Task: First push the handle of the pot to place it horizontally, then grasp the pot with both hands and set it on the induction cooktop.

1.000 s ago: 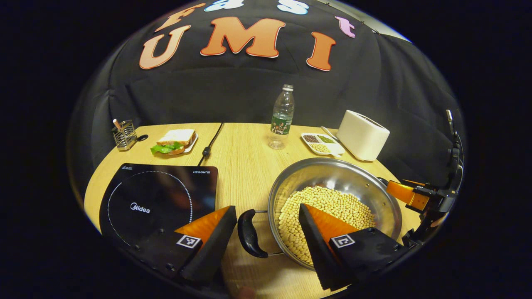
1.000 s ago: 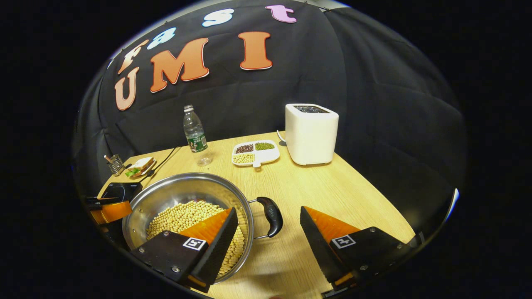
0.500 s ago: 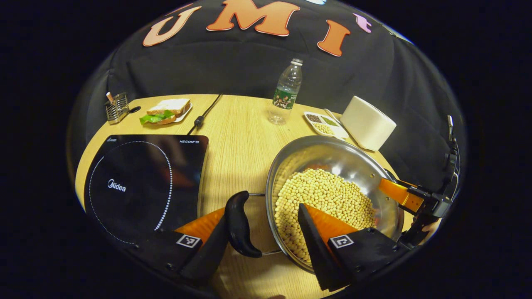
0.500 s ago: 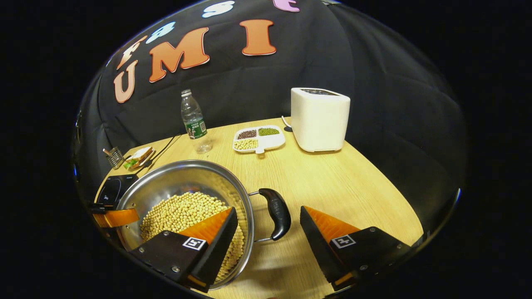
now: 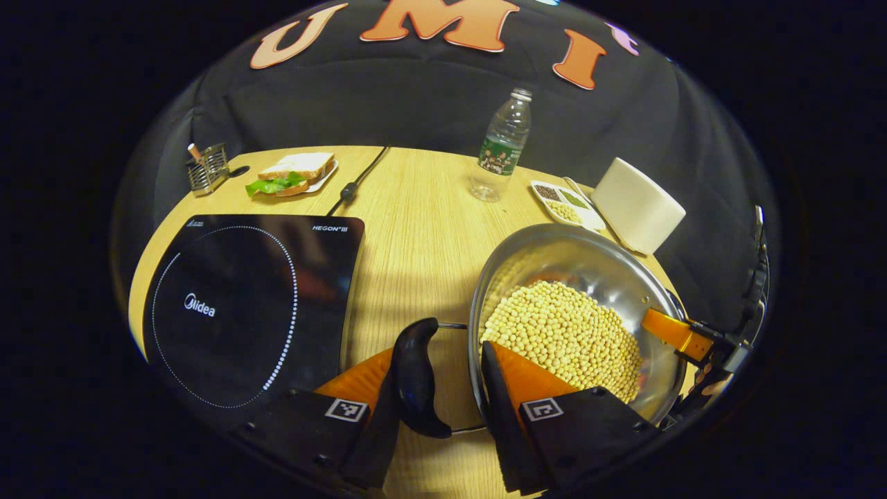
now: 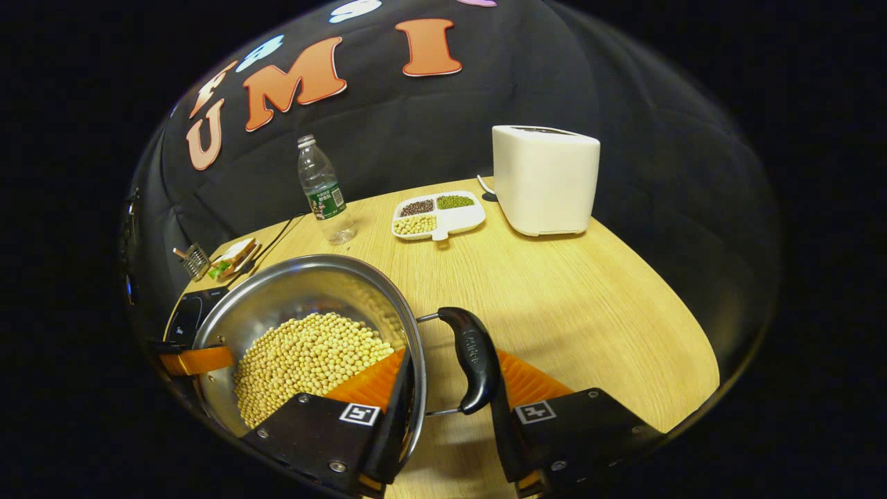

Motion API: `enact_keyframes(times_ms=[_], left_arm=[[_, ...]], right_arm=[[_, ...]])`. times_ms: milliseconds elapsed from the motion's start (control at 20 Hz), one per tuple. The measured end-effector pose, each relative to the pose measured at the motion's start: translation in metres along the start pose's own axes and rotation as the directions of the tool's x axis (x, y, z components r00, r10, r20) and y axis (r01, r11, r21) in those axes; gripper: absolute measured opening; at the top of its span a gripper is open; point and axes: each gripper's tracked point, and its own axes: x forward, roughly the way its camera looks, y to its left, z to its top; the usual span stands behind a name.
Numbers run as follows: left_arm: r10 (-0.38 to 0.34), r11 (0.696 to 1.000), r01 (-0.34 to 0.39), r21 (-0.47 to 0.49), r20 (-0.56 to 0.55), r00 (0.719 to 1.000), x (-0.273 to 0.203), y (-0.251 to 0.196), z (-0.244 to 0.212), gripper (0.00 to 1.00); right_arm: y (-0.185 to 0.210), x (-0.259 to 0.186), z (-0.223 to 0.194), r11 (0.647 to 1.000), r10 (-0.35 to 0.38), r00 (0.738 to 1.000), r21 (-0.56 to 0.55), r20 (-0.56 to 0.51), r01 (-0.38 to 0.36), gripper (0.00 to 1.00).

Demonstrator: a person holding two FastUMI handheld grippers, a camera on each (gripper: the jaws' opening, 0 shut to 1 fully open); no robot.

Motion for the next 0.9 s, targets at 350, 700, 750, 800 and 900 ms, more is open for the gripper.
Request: enact_keyframes(times_ms=[350, 700, 750, 800, 900], left_arm=[[-0.003, 0.999, 0.002, 0.033, 0.043, 0.999, -0.02, 0.001, 0.017, 0.64], [-0.017, 1.0, 0.017, 0.006, 0.101, 0.995, -0.055, 0.015, 0.038, 0.64], [-0.017, 1.0, 0.017, 0.003, 0.111, 0.994, -0.062, 0.019, 0.042, 0.64], [-0.016, 1.0, 0.016, -0.001, 0.123, 0.992, -0.067, 0.024, 0.046, 0.64], [-0.01, 1.0, 0.011, -0.005, 0.151, 0.988, -0.079, 0.036, 0.054, 0.63]], right_arm=[[0.007, -0.017, 0.009, 0.999, 0.012, 0.999, 0.043, 0.031, -0.014, 0.51], [0.035, -0.047, 0.034, 0.999, 0.027, 0.995, 0.025, 0.093, -0.03, 0.51], [0.041, -0.05, 0.037, 0.999, 0.032, 0.995, 0.023, 0.099, -0.035, 0.51], [0.047, -0.054, 0.039, 0.999, 0.038, 0.994, 0.022, 0.104, -0.04, 0.51], [0.063, -0.061, 0.044, 0.998, 0.053, 0.992, 0.02, 0.116, -0.056, 0.51]])
